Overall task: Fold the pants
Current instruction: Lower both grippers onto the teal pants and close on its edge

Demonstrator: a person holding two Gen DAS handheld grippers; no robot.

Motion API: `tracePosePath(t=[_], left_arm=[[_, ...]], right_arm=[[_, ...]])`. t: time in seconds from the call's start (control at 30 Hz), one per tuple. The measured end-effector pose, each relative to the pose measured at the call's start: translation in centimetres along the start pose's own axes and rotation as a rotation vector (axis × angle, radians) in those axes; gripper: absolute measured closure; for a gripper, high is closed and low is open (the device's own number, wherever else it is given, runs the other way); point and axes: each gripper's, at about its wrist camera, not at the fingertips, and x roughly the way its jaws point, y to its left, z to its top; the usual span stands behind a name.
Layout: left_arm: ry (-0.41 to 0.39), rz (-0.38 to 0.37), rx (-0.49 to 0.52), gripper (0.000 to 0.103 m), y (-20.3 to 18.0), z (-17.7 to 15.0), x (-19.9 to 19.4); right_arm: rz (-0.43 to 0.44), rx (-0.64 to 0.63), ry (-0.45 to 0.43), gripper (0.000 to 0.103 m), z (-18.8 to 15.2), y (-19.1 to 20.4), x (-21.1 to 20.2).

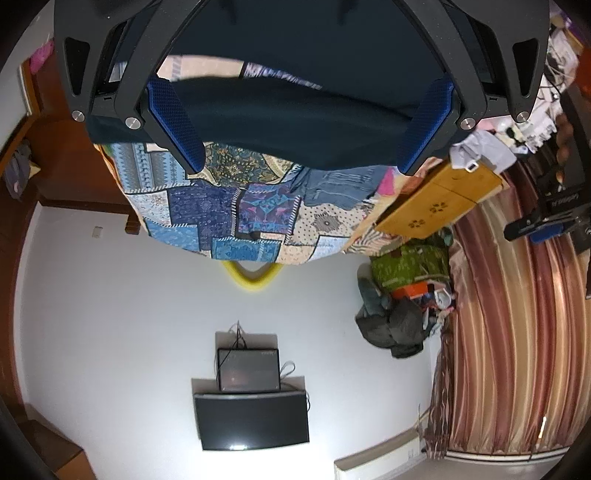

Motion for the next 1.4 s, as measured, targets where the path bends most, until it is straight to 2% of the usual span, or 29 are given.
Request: tracePosePath(t=[0.1, 0.23, 0.3, 0.5, 0.57, 0.6, 0.7, 0.87, 0.93, 0.97, 1.0, 1.03, 1.1, 1.13, 1.17, 1.23, 1.4], left_arm=[[0.081, 0.022, 0.023, 0.0, 1.3, 0.1, 5.0], [0.167, 0.051, 0.005, 0.0, 3.0, -1.2, 10.6], [0.246, 0.068, -0.001, 0.0, 4.3, -2.4, 14.4], [0.451, 0.112, -0.036, 0.0, 7.7, -7.6, 21.9], [0.53, 0.14, -0.048, 0.007, 8.8, -9.3, 23.8], [0.582, 0.152, -0.059, 0.014, 9.6, -10.5, 25.0], [0.677, 0.135, -0.096, 0.028, 10.9, -12.8, 27.1], [0.772, 0.041, -0.185, 0.042, 11.8, -15.1, 29.3], [0.802, -0.039, -0.27, 0.067, 12.3, -15.7, 30.3], [0.82, -0.068, -0.328, 0.067, 12.7, -16.0, 30.8], [0.819, -0.066, -0.351, 0.073, 12.9, -15.9, 31.0], [0.818, -0.068, -0.357, 0.077, 13.0, -15.8, 31.0], [0.811, -0.085, -0.364, 0.083, 13.0, -15.5, 30.8], [0.804, -0.087, -0.363, 0.094, 12.9, -15.4, 30.5], [0.796, -0.086, -0.353, 0.094, 12.8, -15.1, 30.1], [0.775, -0.077, -0.333, 0.095, 12.8, -14.6, 29.2], [0.674, -0.019, -0.229, 0.095, 11.6, -12.0, 26.9]], right_arm=[[0.013, -0.001, 0.051, 0.0, 0.2, -1.1, 3.0], [0.014, -0.035, 0.122, 0.0, 0.4, -2.5, 7.6], [0.02, -0.058, 0.182, 0.0, -0.2, -3.0, 10.4], [0.034, -0.07, 0.383, 0.004, -2.2, -4.9, 18.4], [0.048, -0.072, 0.447, 0.007, -2.8, -5.3, 20.4], [0.062, -0.074, 0.478, 0.008, -3.2, -5.5, 21.5], [0.092, -0.081, 0.546, 0.01, -3.7, -6.1, 24.5], [0.161, -0.071, 0.662, 0.012, -4.6, -5.9, 28.8], [0.175, -0.053, 0.683, 0.014, -4.9, -5.6, 29.9], [0.188, -0.047, 0.695, 0.015, -5.0, -5.4, 30.7], [0.193, -0.046, 0.695, 0.016, -5.1, -5.2, 31.1], [0.212, -0.038, 0.695, 0.023, -5.2, -5.1, 31.3], [0.228, -0.027, 0.69, 0.03, -5.2, -4.9, 31.3], [0.244, -0.029, 0.688, 0.041, -5.2, -4.7, 31.2], [0.279, -0.03, 0.688, 0.052, -5.3, -4.6, 30.8], [0.295, -0.035, 0.705, 0.064, -5.7, -4.3, 30.5], [0.225, -0.117, 0.66, 0.089, -6.6, -3.2, 28.7]])
